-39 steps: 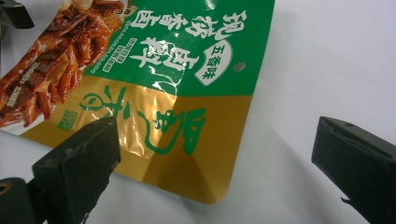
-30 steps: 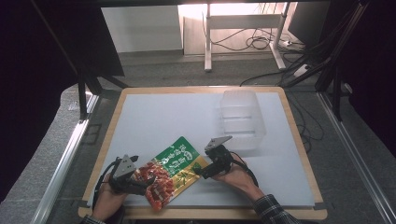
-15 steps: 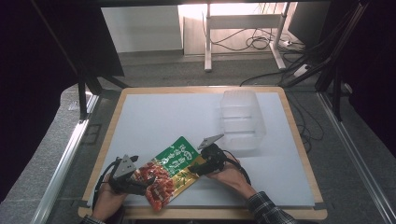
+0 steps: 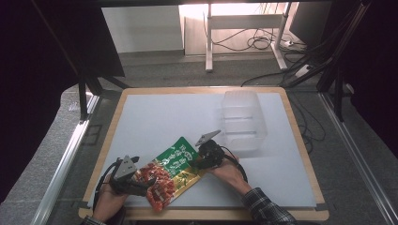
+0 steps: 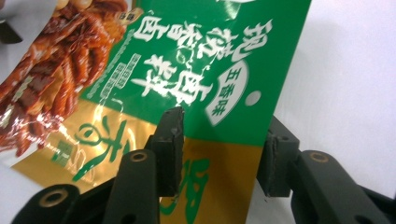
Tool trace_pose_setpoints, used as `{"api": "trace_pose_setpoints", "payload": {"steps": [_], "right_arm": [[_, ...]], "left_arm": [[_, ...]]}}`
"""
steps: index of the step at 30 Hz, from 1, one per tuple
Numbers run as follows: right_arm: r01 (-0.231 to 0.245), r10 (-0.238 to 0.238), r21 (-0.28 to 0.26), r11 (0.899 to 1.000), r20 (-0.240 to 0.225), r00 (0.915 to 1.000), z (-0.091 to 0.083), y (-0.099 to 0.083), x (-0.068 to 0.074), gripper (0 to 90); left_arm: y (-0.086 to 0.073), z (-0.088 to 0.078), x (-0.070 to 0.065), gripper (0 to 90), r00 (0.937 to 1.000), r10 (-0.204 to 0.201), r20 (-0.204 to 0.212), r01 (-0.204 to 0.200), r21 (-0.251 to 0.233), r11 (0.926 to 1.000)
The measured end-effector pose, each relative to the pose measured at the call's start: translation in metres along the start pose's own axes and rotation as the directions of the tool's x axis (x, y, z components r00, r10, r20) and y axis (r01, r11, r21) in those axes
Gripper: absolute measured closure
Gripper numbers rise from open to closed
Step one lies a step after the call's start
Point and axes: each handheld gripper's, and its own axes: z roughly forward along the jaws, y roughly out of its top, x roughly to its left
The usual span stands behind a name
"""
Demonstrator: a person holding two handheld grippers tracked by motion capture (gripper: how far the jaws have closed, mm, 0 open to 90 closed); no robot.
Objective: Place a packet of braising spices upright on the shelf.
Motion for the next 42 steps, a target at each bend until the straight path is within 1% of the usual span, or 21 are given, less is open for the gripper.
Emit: {"api": "trace_pose_setpoints", "payload": {"steps": [5, 6, 7, 9, 13, 16, 18, 22, 24, 28, 32, 37, 42], "right_arm": [[0.011, -0.011, -0.006, 1.000, -0.003, 0.9999, 0.003, 0.005, -0.001, 68.4], [0.009, -0.009, -0.008, 1.000, -0.007, 0.9999, 0.004, 0.006, -0.001, 70.3], [0.012, -0.012, -0.012, 1.000, -0.008, 0.9999, 0.004, 0.007, -0.001, 72.7], [0.015, -0.015, -0.015, 1.000, -0.007, 0.9999, 0.005, 0.008, 0.000, 75.7], [0.044, -0.044, -0.007, 0.999, -0.013, 0.9990, 0.006, 0.011, 0.001, 82.4], [0.054, -0.055, -0.009, 0.998, -0.029, 0.9981, 0.006, 0.012, 0.001, 89.0], [0.060, -0.061, -0.013, 0.998, -0.027, 0.9978, 0.006, 0.013, 0.003, 89.5], [0.050, -0.051, -0.033, 0.998, -0.042, 0.9978, 0.000, 0.016, 0.003, 89.6], [0.057, -0.059, -0.044, 0.997, -0.044, 0.9973, -0.003, 0.018, 0.004, 89.5], [0.090, -0.092, -0.068, 0.994, -0.024, 0.9955, -0.010, 0.026, 0.011, 89.6], [0.094, -0.098, -0.094, 0.991, -0.035, 0.9946, -0.018, 0.034, 0.014, 89.6], [0.105, -0.109, -0.095, 0.990, -0.042, 0.9932, -0.026, 0.043, 0.017, 89.6], [0.109, -0.115, -0.112, 0.988, -0.045, 0.9923, -0.041, 0.055, 0.018, 89.6]], "left_arm": [[0.000, 0.000, 0.000, 0.0, 1.0000, -0.001, 0.000, 0.001, 0.000, 1.0000], [0.000, 0.000, 0.001, 0.0, 1.0000, 0.006, 0.000, -0.006, 0.007, 1.0000], [0.000, 0.000, 0.000, 0.0, 1.0000, -0.001, 0.001, 0.001, 0.002, 1.0000], [0.000, 0.000, 0.000, 0.0, 1.0000, -0.001, 0.002, 0.001, 0.002, 1.0000], [0.000, 0.000, 0.000, 0.0, 1.0000, -0.002, 0.002, 0.002, 0.001, 1.0000], [0.000, 0.000, 0.000, 0.0, 1.0000, -0.003, 0.002, 0.003, 0.000, 1.0000], [-0.001, 0.000, 0.001, 0.0, 1.0000, -0.005, 0.003, 0.005, -0.001, 1.0000], [-0.001, -0.001, 0.001, 0.0, 1.0000, -0.005, 0.002, 0.005, -0.001, 1.0000], [-0.001, -0.001, 0.001, 0.0, 1.0000, -0.005, 0.001, 0.005, -0.002, 1.0000], [-0.001, -0.001, 0.001, 0.0, 1.0000, -0.005, 0.000, 0.005, -0.003, 1.0000], [-0.001, -0.002, 0.002, 0.0, 0.9999, -0.010, -0.004, 0.010, -0.010, 0.9999], [0.000, -0.002, 0.002, 0.0, 0.9999, -0.009, -0.006, 0.008, -0.011, 0.9999], [-0.001, -0.003, 0.003, 0.0, 0.9999, -0.016, -0.007, 0.016, -0.018, 0.9997]]}}
